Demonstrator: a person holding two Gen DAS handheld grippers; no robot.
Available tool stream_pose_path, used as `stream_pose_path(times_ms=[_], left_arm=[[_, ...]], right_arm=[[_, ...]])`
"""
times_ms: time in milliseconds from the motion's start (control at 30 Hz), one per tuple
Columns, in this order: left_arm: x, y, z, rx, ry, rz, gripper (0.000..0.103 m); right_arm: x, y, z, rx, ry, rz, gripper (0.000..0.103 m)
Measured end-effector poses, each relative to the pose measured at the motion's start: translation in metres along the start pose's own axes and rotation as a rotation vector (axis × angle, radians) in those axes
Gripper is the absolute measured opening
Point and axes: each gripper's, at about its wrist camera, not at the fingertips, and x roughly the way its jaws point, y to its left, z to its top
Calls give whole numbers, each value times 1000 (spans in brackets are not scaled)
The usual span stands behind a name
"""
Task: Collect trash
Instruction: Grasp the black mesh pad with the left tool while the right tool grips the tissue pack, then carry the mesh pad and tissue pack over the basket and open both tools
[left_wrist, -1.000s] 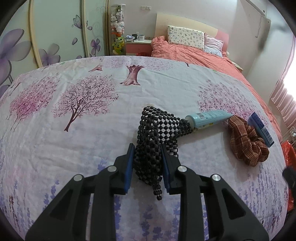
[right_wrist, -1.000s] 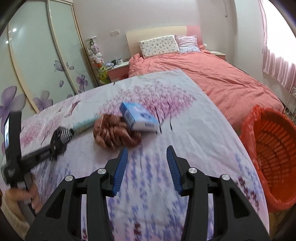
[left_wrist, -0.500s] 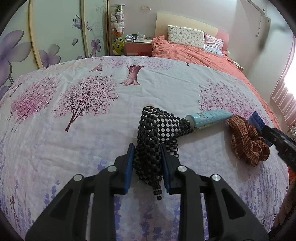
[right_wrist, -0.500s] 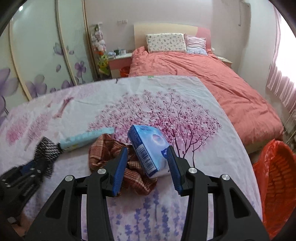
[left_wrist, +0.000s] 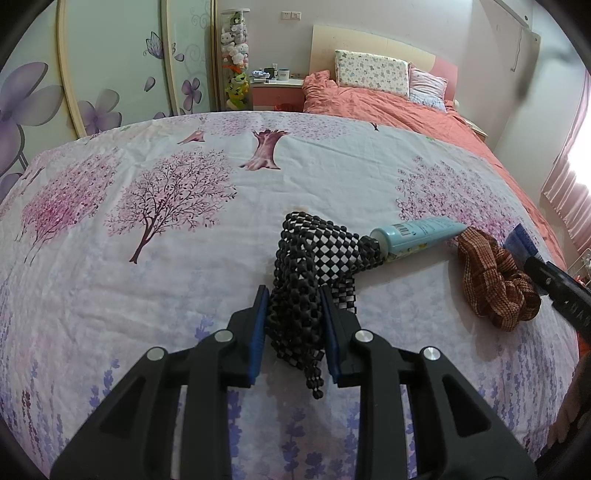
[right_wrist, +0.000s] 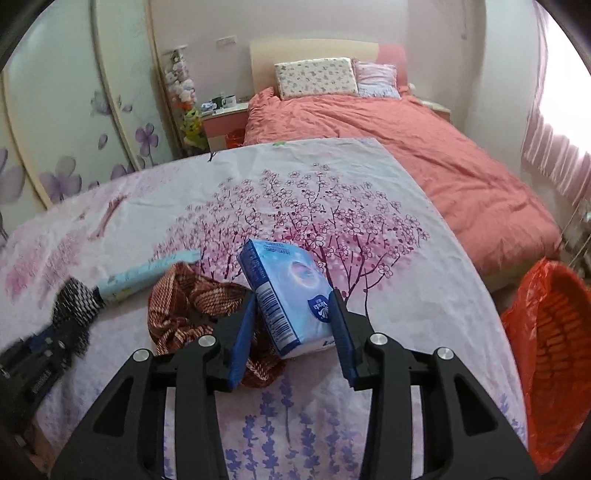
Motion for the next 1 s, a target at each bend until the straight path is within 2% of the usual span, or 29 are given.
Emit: stream_pose_path(times_ms=[133, 267, 333, 500, 600, 767, 867, 1000], left_arm=[[0, -1, 0, 1, 0, 2, 28], [0, -1, 0, 2, 0, 3, 28], [1, -2, 0, 2, 0, 4, 28], [1, -2, 0, 2, 1, 4, 28], [1, -2, 0, 2, 1, 4, 28], [0, 1, 0, -14, -4, -20, 27], [-3, 6, -1, -34, -15, -70, 19], [-20, 3, -5, 10, -74, -92, 16]], right_arm=[[7, 2, 0, -9, 10, -28, 53], [20, -15, 6, 60, 59, 1, 59], [26, -23, 6, 95, 80, 23, 60], [21, -28, 1, 92, 67, 37, 55], [13, -39, -3, 137, 51, 45, 52], [2, -66, -14, 204, 49, 21, 51], [-3, -73, -21, 199, 44, 1, 51], [-10, -75, -26, 182, 41, 3, 50]])
